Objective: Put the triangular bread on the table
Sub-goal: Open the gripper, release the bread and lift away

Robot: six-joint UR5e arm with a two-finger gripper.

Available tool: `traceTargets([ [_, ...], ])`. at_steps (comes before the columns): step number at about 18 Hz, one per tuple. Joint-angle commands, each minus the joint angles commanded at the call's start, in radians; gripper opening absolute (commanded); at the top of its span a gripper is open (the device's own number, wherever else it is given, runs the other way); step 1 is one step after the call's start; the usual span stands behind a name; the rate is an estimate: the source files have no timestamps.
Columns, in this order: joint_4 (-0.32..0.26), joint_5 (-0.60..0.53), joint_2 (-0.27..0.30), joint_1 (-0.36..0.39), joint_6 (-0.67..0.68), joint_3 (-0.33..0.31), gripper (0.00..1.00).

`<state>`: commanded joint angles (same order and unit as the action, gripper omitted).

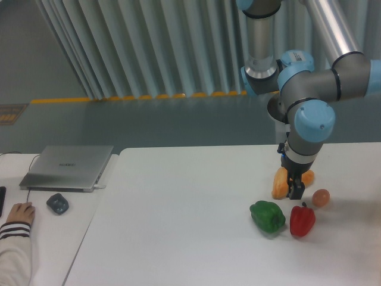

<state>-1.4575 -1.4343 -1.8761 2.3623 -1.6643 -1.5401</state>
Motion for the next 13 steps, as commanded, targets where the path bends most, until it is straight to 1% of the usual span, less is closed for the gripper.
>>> traceTargets([
  [1,0.040,-0.006,0.000,0.000,0.000,0.006,1.00],
  [3,0.123,-0.055,-0.003,0.002,0.001,0.012,1.00],
  [6,0.202,-0.119,-0.020,0.002,0.008,0.020,1.00],
  [8,0.273,-0.127,-0.028,0.003,0.014,0.026,1.00],
  [9,0.290,-0.127,-0.031,0.009,0.012,0.035,1.00],
  [11,0.290,-0.130,-0.038,0.023,0.009,0.035,1.00],
  [13,0.290,-0.164,-0.038,0.022,0.006,0.034,1.00],
])
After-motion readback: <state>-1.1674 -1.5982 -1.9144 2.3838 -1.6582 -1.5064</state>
